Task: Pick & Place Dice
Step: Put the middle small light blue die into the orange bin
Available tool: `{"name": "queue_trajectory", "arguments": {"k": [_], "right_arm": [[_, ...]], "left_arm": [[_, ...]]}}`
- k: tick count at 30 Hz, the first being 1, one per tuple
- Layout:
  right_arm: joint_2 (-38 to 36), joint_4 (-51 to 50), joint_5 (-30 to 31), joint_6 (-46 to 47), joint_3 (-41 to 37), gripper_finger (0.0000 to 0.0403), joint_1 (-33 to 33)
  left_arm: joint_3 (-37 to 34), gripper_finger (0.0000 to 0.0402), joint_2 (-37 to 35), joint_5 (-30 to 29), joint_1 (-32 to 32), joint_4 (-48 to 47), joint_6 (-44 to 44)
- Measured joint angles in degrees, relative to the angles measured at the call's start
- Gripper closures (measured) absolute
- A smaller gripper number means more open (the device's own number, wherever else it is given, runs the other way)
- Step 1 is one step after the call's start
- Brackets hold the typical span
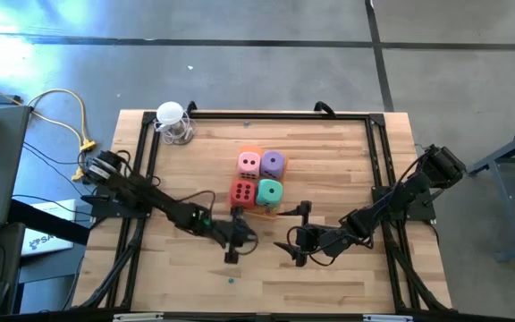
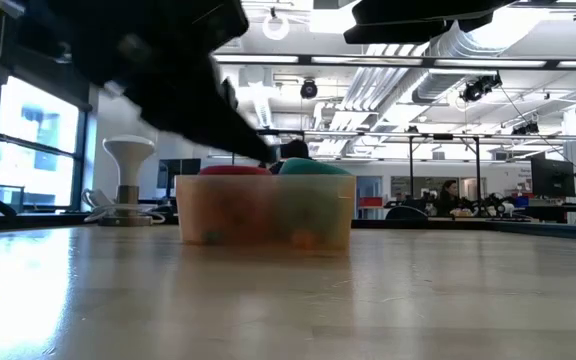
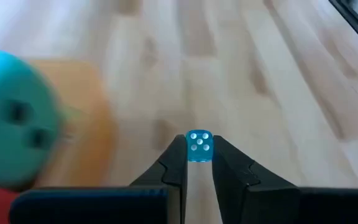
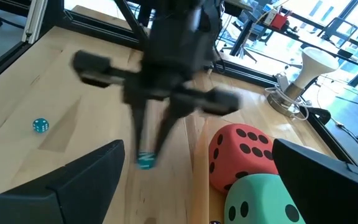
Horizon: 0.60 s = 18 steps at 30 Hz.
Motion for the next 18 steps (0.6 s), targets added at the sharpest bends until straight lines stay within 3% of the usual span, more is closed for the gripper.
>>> {"name": "queue_trajectory", "arguments": {"k": [5, 10, 18], "right_arm": [[0.0, 0.0, 0.0, 0.0, 0.0, 0.0003, 0.0], [0.0, -0.1, 0.0, 0.0, 0.0, 0.0003, 0.0], [0.0, -0.1, -0.5, 0.0, 0.0, 0.0003, 0.0]], "left_arm": [[0.1, 0.0362, -4.7, -6.1, 2.2, -0.9, 0.0], [0.1, 0.0349, -6.7, -16.4, 3.7, -3.9, -0.5], [0.1, 0.0339, -5.5, -14.5, 5.1, -7.9, -3.2]]}}
